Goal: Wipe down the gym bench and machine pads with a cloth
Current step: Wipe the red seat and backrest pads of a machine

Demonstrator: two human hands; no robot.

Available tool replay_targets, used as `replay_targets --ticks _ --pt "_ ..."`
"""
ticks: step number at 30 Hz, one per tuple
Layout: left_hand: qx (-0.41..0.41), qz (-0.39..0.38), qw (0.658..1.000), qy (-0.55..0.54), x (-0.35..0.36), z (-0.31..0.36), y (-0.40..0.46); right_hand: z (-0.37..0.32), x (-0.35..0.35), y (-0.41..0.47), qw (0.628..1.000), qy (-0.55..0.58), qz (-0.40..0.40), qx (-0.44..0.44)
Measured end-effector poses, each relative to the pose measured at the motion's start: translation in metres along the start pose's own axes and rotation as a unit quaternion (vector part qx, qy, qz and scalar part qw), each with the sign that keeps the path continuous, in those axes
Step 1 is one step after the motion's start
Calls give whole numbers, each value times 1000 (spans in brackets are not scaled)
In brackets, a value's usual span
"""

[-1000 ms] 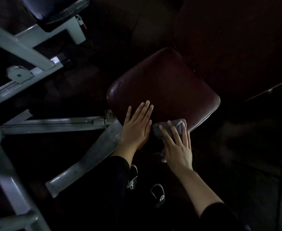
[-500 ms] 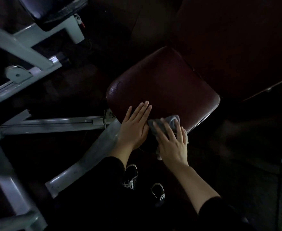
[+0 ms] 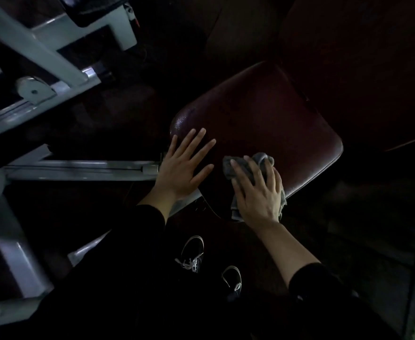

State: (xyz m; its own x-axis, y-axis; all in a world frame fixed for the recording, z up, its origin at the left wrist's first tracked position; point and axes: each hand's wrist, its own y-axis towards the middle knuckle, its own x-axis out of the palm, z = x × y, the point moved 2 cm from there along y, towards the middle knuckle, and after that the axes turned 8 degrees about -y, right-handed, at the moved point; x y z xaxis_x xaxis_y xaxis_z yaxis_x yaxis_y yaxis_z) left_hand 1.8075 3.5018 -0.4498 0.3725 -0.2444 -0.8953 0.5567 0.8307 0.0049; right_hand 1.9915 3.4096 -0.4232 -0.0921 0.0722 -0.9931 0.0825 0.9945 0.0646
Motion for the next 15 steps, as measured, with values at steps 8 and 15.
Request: replay_targets --ticks 8,15 --pt "-4 -13 1000 -22 0 -4 0 -16 0 4 1000 -9 -24 12" --pt "-3 -39 998 -46 -4 -5 0 -37 19 -45 988 -76 -18 -132"
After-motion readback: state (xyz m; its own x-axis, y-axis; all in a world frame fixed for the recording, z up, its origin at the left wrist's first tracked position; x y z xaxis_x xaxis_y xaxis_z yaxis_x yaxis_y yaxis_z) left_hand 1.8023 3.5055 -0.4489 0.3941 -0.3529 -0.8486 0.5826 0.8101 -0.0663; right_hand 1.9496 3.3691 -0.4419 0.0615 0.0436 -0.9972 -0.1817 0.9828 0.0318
